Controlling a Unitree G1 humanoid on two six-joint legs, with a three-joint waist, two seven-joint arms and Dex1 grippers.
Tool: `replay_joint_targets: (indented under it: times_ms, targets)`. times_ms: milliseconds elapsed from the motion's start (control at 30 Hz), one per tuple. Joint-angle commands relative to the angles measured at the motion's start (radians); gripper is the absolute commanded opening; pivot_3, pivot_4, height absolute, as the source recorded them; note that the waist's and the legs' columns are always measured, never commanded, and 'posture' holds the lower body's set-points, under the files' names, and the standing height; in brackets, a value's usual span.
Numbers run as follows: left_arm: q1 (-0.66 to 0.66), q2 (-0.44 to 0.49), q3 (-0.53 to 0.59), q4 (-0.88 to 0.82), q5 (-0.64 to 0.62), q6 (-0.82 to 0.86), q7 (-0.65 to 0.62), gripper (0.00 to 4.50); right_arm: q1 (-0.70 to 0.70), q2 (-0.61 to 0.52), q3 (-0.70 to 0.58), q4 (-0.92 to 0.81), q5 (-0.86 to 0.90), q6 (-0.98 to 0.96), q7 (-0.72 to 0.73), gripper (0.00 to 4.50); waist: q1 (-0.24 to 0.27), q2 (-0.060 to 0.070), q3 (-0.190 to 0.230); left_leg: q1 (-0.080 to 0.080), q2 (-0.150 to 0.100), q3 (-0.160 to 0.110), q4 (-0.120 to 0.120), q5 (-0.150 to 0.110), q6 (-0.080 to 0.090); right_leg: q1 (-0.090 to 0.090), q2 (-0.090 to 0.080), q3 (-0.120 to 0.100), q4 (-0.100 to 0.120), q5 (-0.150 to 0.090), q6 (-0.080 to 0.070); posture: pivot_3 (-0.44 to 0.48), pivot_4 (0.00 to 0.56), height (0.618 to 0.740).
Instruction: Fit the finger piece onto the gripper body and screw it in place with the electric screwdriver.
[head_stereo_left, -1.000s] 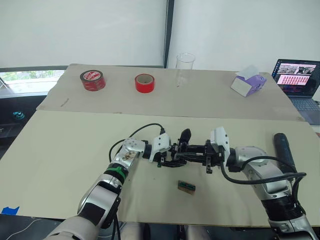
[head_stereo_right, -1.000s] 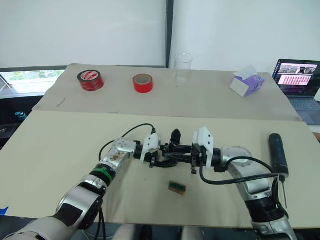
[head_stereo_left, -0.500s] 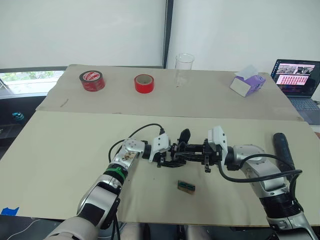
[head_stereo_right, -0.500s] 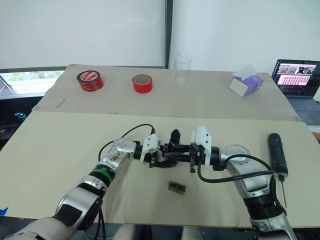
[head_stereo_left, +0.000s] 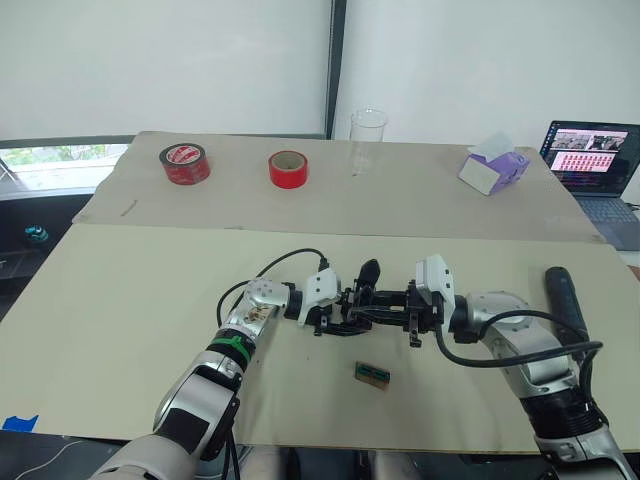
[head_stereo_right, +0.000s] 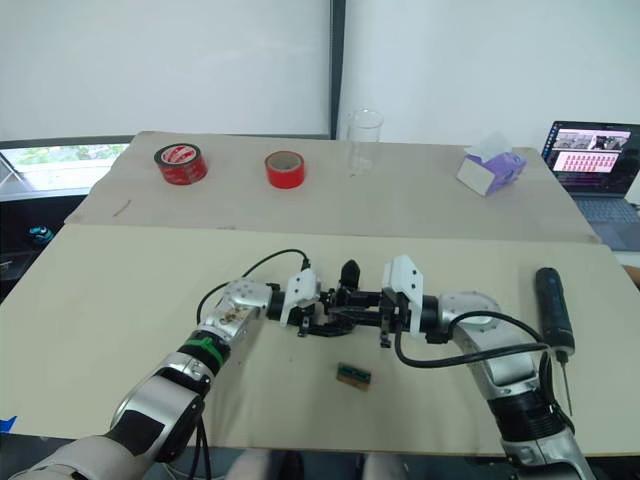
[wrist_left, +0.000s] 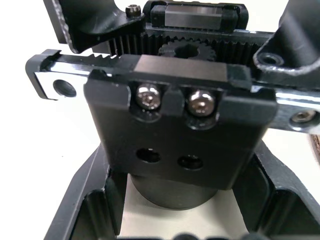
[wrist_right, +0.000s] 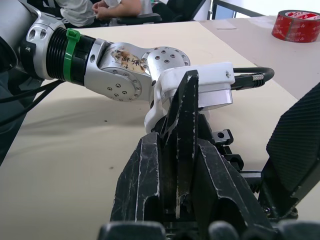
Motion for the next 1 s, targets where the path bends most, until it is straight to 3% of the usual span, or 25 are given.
replay_joint_targets:
  times_ms: [33,167,233,533,633,700,800,1000]
  targets:
    - [0.026,0.023,-0.023,0.011,0.04,0.027,-0.007,2.33,0.008,-0.011,0.028,0.051,-0.061,-0.013,-0.001,0.39,0.0,0.0,0.0,0.0,0.0,0.0,0.0,0.0,0.0,0.0,0.0,0.0,0.0,0.0,0.0,0.0,0.15,0.74]
    - [0.028,0.027,-0.024,0.008,0.042,0.032,-0.007,2.33,-0.013,0.007,0.01,0.047,-0.022,-0.013,0.004,0.39,-0.001,0.0,0.0,0.0,0.0,0.0,0.0,0.0,0.0,0.0,0.0,0.0,0.0,0.0,0.0,0.0,0.15,0.74]
    - [0.028,0.028,-0.023,0.01,0.042,0.033,-0.006,2.33,-0.013,0.003,0.004,0.036,0.004,-0.001,0.026,1.44,-0.001,0.0,0.0,0.001,0.001,0.0,0.0,0.0,0.0,0.0,0.0,0.0,0.0,0.0,0.0,0.0,0.15,0.74]
    - [0.018,0.029,-0.019,0.024,0.041,0.047,-0.011,2.33,-0.001,-0.013,-0.067,-0.015,0.058,-0.036,0.069,4.48,-0.001,0.0,0.0,-0.002,0.001,0.001,0.0,0.0,0.0,-0.002,0.0,0.0,0.0,0.0,0.0,0.0,0.15,0.74]
    - [0.017,0.031,-0.02,0.028,0.04,0.07,-0.022,2.33,0.024,-0.03,-0.09,-0.051,0.073,-0.031,0.075,4.48,-0.001,0.0,0.0,-0.001,0.001,0.001,0.0,0.0,0.0,-0.002,0.0,0.0,0.0,0.0,0.0,0.0,0.15,0.74]
    - [0.019,0.032,-0.02,0.028,0.039,0.08,-0.025,3.35,0.039,-0.042,-0.107,-0.072,0.085,-0.025,0.075,4.5,-0.001,0.0,0.0,-0.001,0.001,0.0,0.0,0.0,0.0,-0.002,0.0,0.0,0.0,0.0,0.0,0.0,0.15,0.74]
    - [0.023,0.031,-0.017,0.03,0.041,0.07,-0.013,4.43,0.07,-0.066,-0.141,-0.107,0.105,-0.014,0.068,4.5,-0.002,0.0,0.0,-0.001,0.001,0.001,0.0,0.0,0.0,-0.002,0.0,0.0,0.0,0.0,0.0,0.0,0.15,0.74]
    - [0.048,0.069,0.015,0.015,0.02,0.016,-0.011,4.43,0.198,-0.144,-0.295,-0.222,0.159,0.012,0.026,4.5,-0.001,0.0,0.0,-0.001,0.001,0.0,-0.001,0.0,0.0,-0.002,0.0,0.001,0.0,0.0,0.0,0.0,0.15,0.74]
